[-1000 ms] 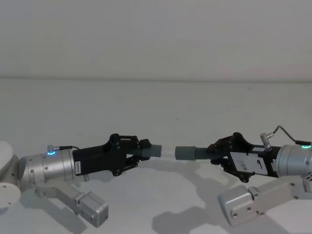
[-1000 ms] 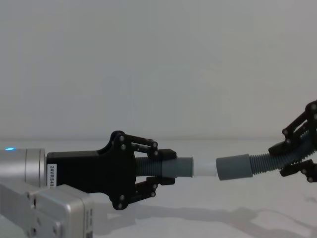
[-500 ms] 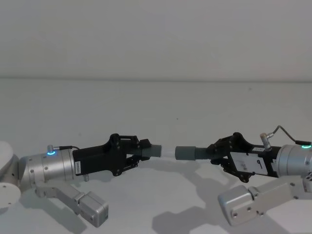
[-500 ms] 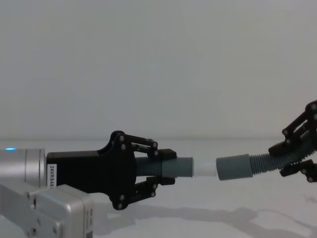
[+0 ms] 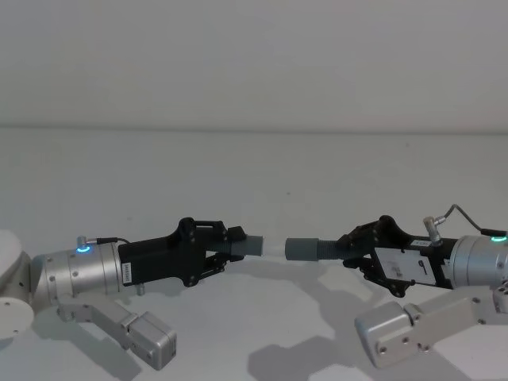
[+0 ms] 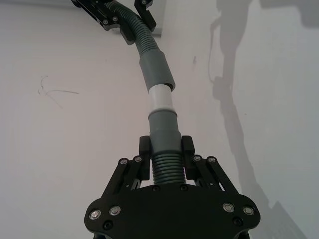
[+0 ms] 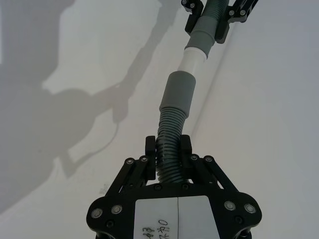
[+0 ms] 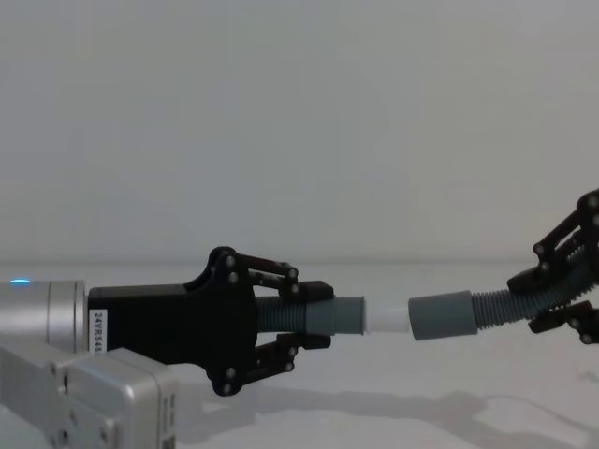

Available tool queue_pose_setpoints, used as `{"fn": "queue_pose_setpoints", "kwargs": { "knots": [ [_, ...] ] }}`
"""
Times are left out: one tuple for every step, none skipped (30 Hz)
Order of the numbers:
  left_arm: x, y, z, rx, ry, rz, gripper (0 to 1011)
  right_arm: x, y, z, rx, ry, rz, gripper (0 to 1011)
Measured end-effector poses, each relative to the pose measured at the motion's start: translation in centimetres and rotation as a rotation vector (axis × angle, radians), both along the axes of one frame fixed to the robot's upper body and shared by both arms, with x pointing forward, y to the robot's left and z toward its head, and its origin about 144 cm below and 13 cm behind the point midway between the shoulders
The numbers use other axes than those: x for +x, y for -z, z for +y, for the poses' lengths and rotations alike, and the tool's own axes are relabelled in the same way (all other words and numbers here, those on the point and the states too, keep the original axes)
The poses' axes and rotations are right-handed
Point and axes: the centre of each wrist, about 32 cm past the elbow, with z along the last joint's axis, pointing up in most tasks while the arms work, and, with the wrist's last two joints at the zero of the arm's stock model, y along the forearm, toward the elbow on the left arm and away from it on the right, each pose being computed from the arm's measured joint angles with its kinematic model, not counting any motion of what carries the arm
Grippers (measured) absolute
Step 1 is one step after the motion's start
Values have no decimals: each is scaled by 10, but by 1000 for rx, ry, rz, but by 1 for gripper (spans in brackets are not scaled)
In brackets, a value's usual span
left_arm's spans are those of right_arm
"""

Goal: Use both hands to pick up one end of the pipe from the table, align the ends, and insert them.

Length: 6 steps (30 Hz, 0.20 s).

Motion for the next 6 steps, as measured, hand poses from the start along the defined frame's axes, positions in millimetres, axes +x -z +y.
{"fn": "queue_pose_setpoints", "kwargs": {
  "knots": [
    [0, 0, 0, 0, 0, 0, 368, 0, 0, 0, 0, 0, 0, 269],
    [0, 0, 0, 0, 0, 0, 368, 0, 0, 0, 0, 0, 0, 269],
    [0, 0, 0, 0, 0, 0, 368, 0, 0, 0, 0, 0, 0, 269],
    [0, 0, 0, 0, 0, 0, 368, 0, 0, 0, 0, 0, 0, 269],
    [0, 0, 0, 0, 0, 0, 368, 0, 0, 0, 0, 0, 0, 269],
    [0, 0, 0, 0, 0, 0, 368, 0, 0, 0, 0, 0, 0, 269]
  ]
}}
